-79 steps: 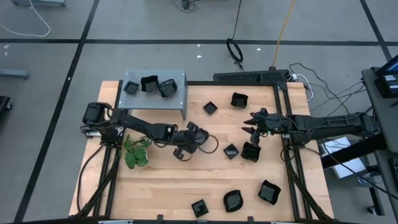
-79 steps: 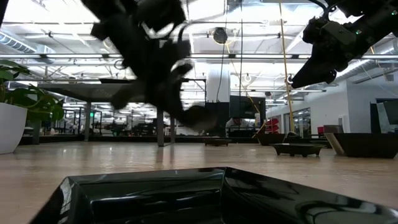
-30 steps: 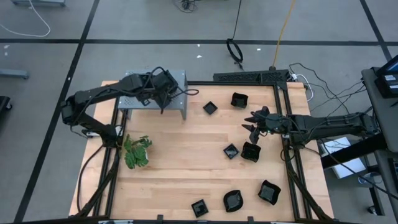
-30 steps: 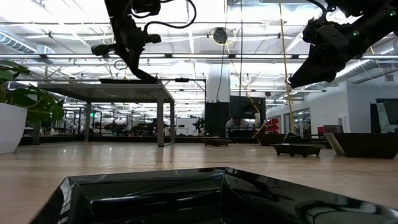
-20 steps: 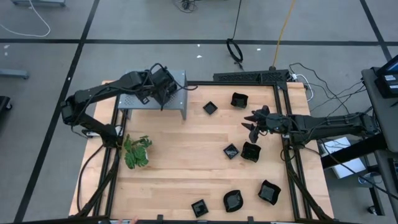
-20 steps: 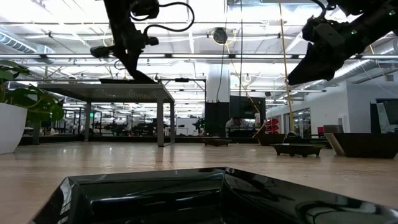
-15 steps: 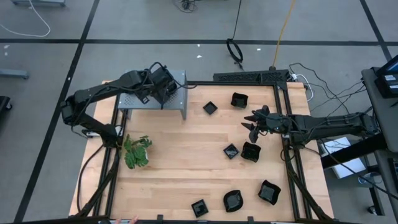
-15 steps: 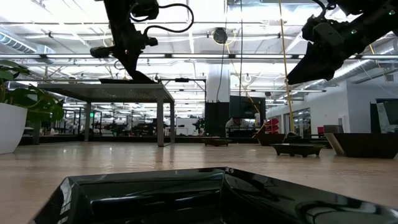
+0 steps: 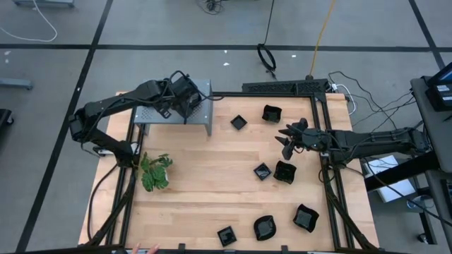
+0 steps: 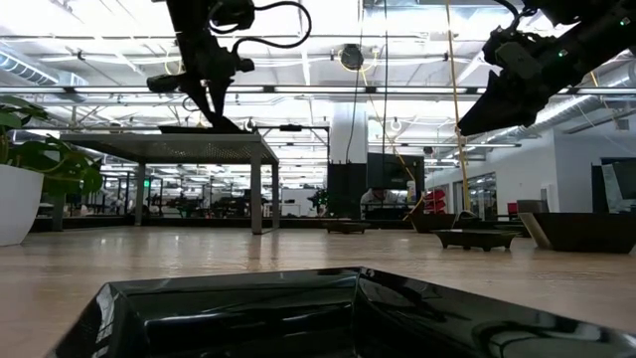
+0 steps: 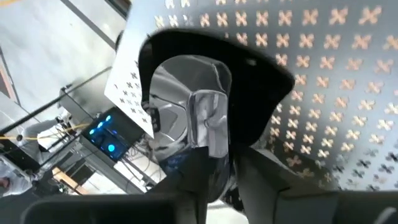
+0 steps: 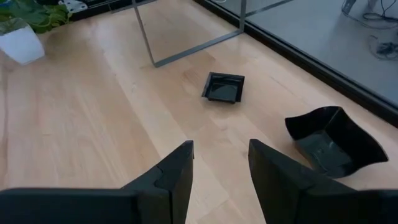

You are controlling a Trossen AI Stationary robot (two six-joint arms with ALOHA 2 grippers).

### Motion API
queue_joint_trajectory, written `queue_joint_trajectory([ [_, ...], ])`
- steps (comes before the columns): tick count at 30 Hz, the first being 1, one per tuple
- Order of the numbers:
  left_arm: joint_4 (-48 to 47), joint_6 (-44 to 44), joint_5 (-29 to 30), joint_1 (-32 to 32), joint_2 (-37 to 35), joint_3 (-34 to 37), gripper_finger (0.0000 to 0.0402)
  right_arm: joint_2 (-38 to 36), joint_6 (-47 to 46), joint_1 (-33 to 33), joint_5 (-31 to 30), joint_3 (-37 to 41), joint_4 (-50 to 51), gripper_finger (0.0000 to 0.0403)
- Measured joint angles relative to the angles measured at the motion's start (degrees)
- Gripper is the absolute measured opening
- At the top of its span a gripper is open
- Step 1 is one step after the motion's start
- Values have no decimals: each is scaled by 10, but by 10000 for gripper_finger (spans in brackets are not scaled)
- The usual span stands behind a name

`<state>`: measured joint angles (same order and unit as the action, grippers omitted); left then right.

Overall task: Pick & Place Mini shaped plates
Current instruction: Stack the leaf-shaped plate on top of the leaf-shaped plate on the shelf

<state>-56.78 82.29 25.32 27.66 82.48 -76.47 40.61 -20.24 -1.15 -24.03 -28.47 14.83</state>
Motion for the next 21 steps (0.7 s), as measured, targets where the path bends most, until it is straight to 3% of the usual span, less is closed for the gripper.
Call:
queue_joint_trajectory([
  [11, 0, 80, -10, 0, 0, 0, 108, 0, -1, 0, 1, 0, 0, 141],
  [21, 0, 71, 50, 0, 0, 0, 108, 0, -1, 0, 1, 0, 0, 141],
])
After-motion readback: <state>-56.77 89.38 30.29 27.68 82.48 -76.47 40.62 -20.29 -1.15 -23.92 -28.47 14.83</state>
